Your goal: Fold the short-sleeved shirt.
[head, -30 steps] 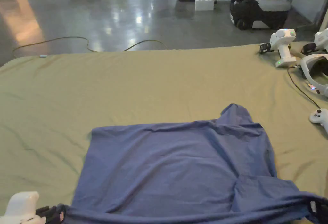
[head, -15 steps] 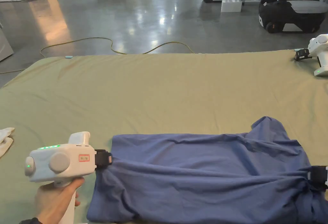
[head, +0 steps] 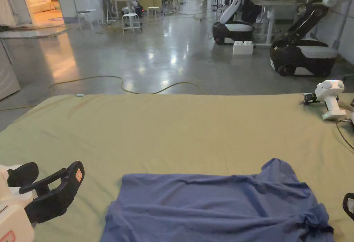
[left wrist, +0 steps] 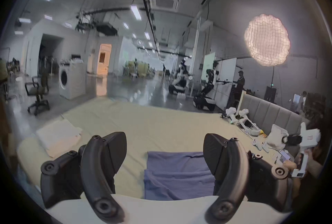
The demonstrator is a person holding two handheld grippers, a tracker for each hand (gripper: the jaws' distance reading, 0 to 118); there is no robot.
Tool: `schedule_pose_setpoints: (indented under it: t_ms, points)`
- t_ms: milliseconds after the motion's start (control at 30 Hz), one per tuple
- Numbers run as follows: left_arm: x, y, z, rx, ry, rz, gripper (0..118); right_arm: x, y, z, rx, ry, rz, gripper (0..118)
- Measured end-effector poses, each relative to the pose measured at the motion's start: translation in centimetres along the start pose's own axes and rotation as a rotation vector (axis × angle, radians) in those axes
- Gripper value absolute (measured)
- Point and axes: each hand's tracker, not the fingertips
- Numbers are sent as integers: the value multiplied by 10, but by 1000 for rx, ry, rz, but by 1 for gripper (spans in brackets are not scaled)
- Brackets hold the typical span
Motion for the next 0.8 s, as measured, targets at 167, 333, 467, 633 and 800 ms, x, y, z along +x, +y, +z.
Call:
schedule_pose_setpoints:
  t_ms: [167, 333, 467, 633, 800]
  points:
    - [51, 10, 84, 184, 149, -240, 92, -35, -2, 58, 107, -49, 200, 77]
    - [74, 4, 116, 131, 97, -239, 29, -67, -12, 86, 160, -59, 245, 18]
    - [80, -4, 125, 87, 28, -194, 0, -79, -17, 98, 176, -31, 218, 0]
    - [80, -7, 119, 52, 22, -173, 0, -87, -21, 96, 157, 10, 266, 0]
    - [71, -13, 103, -5, -16, -124, 0, -81, -19, 83, 131, 47, 227, 0]
